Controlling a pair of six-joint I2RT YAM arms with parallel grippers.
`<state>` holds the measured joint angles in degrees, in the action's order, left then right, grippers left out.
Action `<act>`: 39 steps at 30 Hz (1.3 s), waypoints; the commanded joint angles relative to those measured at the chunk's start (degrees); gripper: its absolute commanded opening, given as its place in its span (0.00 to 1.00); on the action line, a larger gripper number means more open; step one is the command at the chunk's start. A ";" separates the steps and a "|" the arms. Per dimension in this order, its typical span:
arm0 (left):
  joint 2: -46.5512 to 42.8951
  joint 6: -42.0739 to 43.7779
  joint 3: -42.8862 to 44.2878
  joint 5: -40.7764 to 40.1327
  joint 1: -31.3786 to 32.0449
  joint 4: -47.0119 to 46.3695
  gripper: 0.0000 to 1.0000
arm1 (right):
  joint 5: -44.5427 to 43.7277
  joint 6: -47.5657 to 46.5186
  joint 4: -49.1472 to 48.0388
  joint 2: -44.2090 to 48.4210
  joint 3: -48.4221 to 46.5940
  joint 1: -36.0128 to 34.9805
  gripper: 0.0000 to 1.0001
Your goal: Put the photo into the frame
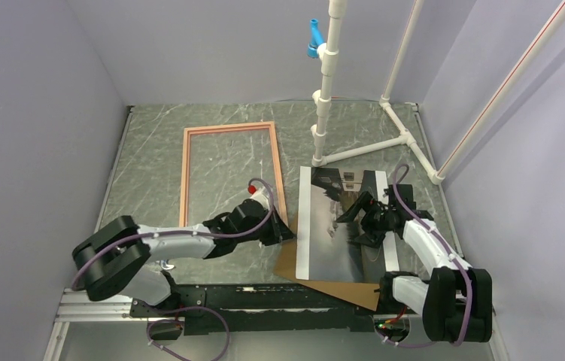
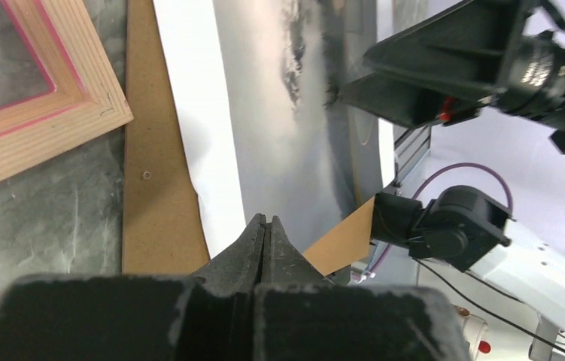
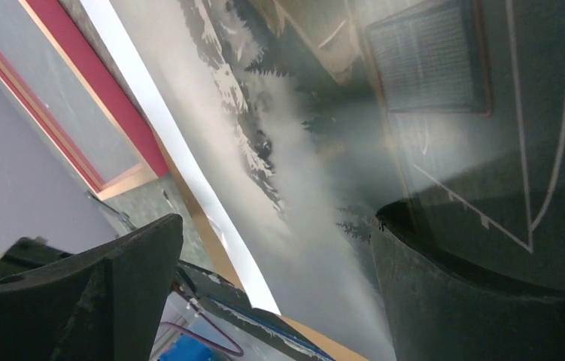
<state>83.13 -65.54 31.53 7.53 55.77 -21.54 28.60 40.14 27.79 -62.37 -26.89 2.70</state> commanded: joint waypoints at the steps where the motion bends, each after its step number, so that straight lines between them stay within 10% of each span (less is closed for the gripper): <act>1: -6.82 1.39 -0.61 -5.45 0.31 6.12 0.00 | -1.78 1.67 1.67 0.90 1.16 -3.98 0.97; 7: -11.36 3.17 -0.44 -6.95 0.13 12.53 0.02 | -5.35 5.39 -0.45 -0.98 0.10 -12.15 0.97; 12: -7.87 3.14 -0.31 -0.99 0.41 9.97 0.60 | -6.21 7.54 -3.63 -4.66 0.66 -16.16 0.97; 15: -4.69 2.04 -1.17 2.05 1.86 6.07 0.71 | -6.81 8.13 -4.66 -5.81 0.99 -17.23 0.98; 33: 6.75 -8.64 -2.36 0.03 15.57 0.98 0.58 | -7.60 7.63 -5.22 -6.79 1.43 -17.56 0.99; 39: 9.40 -13.04 -9.23 -3.00 16.05 -16.14 0.55 | -7.38 8.04 -5.78 -6.45 2.05 -17.59 0.99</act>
<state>90.13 -74.56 27.77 8.60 71.31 -27.55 27.07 49.30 20.95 -67.88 -27.05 -14.57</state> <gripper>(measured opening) 0.567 0.982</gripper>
